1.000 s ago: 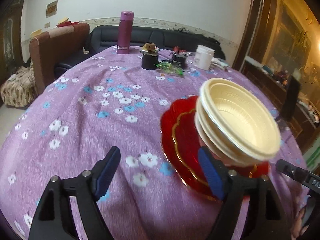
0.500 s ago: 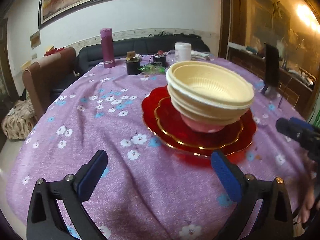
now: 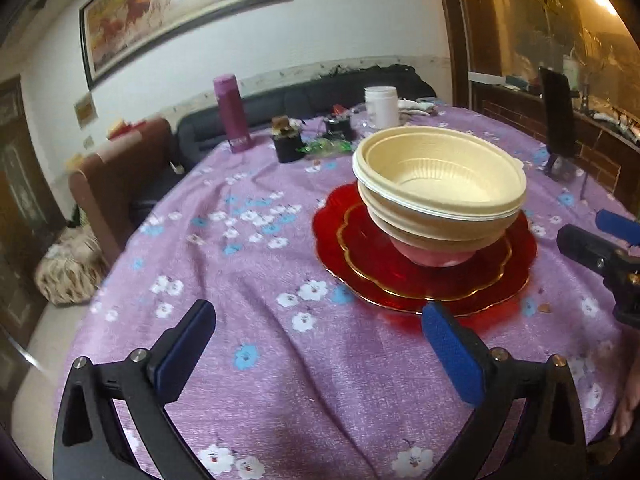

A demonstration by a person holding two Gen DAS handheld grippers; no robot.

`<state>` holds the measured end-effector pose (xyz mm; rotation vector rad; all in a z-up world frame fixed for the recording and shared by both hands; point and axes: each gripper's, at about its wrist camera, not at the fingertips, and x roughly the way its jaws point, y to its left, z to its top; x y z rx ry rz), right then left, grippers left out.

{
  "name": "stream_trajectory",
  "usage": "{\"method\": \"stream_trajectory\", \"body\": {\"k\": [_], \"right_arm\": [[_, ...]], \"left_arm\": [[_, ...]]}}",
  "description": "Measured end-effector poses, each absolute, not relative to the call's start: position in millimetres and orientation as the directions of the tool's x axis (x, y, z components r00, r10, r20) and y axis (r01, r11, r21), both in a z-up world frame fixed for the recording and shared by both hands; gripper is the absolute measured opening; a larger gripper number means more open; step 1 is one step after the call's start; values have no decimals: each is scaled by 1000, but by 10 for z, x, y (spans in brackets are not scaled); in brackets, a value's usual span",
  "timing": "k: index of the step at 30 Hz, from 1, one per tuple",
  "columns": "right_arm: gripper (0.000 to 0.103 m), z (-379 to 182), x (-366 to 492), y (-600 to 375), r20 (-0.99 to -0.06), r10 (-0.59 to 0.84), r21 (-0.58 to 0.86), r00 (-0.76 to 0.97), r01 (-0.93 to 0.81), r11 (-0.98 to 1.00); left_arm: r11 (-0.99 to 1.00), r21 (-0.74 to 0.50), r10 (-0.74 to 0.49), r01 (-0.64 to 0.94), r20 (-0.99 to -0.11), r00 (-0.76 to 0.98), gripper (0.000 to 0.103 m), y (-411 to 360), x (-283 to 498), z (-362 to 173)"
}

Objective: Organize plates and bowls

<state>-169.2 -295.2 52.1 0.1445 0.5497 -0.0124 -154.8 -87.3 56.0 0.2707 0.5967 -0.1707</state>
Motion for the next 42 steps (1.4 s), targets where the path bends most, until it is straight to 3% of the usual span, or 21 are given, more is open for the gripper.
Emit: {"method": "stream_trajectory", "body": {"k": [6, 42], "right_arm": [[96, 476, -1636, -2947, -536, 35, 143, 843, 50, 988], [96, 390, -1575, -2963, -558, 47, 155, 828, 49, 987]], "left_arm": [[943, 257, -36, 213, -557, 830, 103, -932, -1573, 570], [936, 255, -50, 244, -587, 808, 103, -952, -1562, 520]]}}
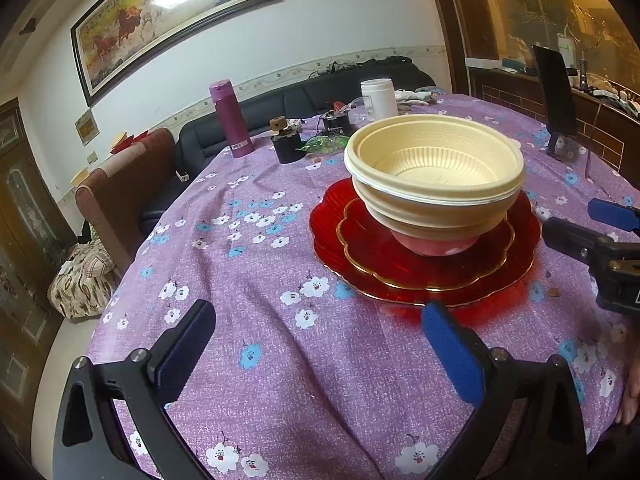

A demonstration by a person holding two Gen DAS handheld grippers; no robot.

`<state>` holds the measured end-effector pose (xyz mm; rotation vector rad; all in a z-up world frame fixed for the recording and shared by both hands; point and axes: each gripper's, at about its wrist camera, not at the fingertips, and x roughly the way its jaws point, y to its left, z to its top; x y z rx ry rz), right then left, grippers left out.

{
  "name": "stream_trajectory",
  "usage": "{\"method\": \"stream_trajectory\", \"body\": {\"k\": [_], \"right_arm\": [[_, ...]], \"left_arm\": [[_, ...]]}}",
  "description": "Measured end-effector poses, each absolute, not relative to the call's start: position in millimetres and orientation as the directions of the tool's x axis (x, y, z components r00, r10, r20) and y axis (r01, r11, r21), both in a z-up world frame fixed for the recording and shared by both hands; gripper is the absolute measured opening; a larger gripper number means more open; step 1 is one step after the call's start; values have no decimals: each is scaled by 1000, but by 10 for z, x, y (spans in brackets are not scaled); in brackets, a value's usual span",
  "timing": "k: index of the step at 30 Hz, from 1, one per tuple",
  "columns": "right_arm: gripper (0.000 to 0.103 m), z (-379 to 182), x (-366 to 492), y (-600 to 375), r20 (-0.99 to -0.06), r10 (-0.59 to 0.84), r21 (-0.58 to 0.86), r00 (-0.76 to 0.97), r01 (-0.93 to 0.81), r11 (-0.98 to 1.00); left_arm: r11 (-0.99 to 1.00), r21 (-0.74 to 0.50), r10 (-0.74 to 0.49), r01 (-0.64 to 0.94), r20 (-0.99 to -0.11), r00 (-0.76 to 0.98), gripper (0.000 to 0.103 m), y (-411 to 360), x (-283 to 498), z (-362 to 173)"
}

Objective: Organize plates and bowls

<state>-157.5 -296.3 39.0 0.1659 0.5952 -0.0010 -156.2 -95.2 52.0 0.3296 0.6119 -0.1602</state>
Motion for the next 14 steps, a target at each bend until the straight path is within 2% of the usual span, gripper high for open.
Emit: {"method": "stream_trajectory", "body": {"k": [7, 14], "right_arm": [[96, 410, -1603, -2983, -550, 42, 161, 834, 56, 985], [96, 443, -1639, -3001, -542, 31, 161, 840, 68, 985]], "left_arm": [[930, 272, -54, 248, -565, 823, 103, -1007, -1598, 590], [937, 215, -99, 276, -594, 799, 103, -963, -1571, 626]]}}
